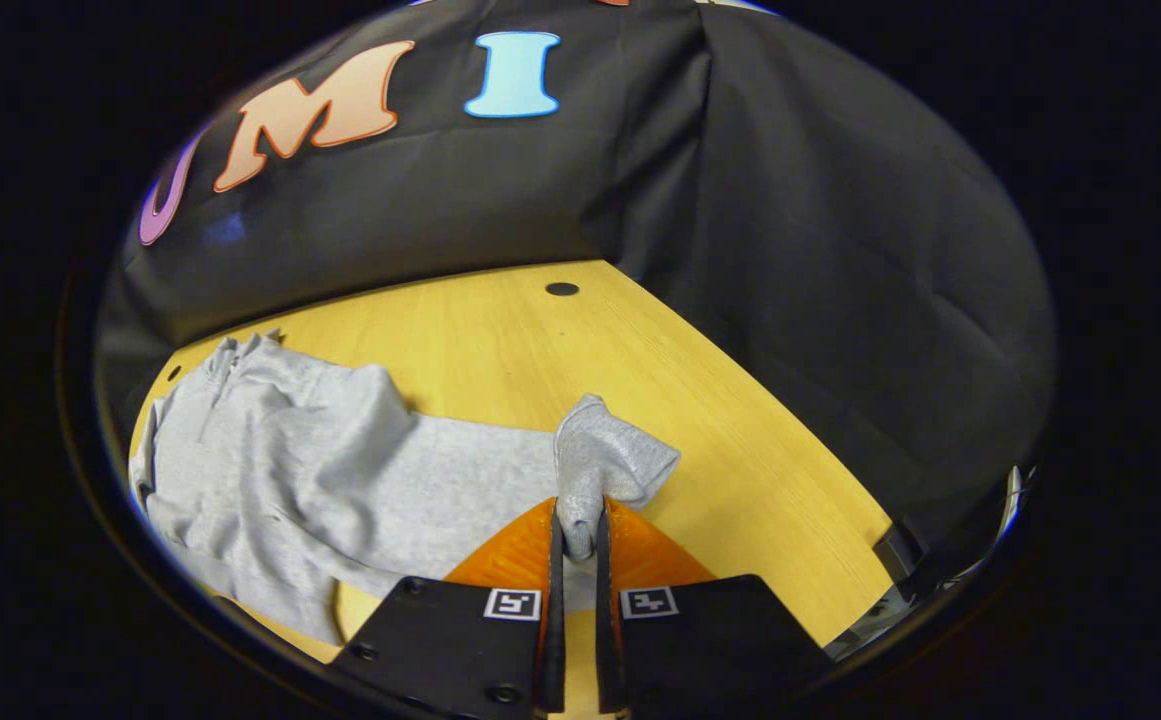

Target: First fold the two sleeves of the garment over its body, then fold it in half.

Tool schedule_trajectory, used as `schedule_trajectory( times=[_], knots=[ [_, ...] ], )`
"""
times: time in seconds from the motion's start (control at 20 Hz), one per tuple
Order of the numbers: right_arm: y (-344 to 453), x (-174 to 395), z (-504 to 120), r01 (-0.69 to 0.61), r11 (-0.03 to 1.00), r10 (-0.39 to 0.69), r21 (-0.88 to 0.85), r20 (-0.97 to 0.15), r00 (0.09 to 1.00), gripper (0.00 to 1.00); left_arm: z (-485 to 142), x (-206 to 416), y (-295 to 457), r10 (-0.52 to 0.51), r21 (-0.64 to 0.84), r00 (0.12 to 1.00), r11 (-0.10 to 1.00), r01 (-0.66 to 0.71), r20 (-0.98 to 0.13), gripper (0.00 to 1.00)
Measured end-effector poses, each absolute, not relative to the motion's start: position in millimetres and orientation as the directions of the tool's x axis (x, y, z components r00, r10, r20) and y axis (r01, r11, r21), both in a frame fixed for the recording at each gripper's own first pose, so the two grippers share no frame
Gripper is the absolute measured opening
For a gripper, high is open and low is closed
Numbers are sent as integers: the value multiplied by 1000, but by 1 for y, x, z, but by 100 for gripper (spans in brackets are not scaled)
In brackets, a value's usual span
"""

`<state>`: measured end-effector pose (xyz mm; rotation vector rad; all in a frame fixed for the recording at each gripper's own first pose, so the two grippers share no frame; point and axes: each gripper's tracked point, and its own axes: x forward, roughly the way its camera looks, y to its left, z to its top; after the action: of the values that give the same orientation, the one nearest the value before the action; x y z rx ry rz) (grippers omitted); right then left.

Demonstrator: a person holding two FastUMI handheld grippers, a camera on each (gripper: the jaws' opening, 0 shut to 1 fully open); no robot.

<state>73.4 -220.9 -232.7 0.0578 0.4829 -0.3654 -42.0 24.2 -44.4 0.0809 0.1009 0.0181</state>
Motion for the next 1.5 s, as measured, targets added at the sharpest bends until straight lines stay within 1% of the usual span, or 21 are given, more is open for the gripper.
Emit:
schedule_trajectory(
  times=[0.2,0.35,0.6,0.85,1.15,1.5],
  knots=[
    [-159,96,-206,298,955,-267,6,-422,866,14,-55,-55,35,5,50,993,999,1,-118,95],
    [-113,114,-186,231,973,-210,9,-387,898,14,-61,-62,51,22,19,992,1000,-20,-124,95],
    [-31,137,-157,106,994,-88,35,-349,933,15,-70,-73,89,98,-10,986,995,-100,-134,95],
    [58,160,-129,-40,999,42,13,-312,949,14,-82,-86,130,179,-43,972,981,-188,-154,95],
    [169,175,-106,-215,976,219,48,-286,933,14,-99,-101,170,270,-67,945,956,-286,-185,95],
    [313,182,-84,-413,899,437,143,-238,867,14,-138,-114,211,343,-86,904,923,-375,-254,95]
  ],
)
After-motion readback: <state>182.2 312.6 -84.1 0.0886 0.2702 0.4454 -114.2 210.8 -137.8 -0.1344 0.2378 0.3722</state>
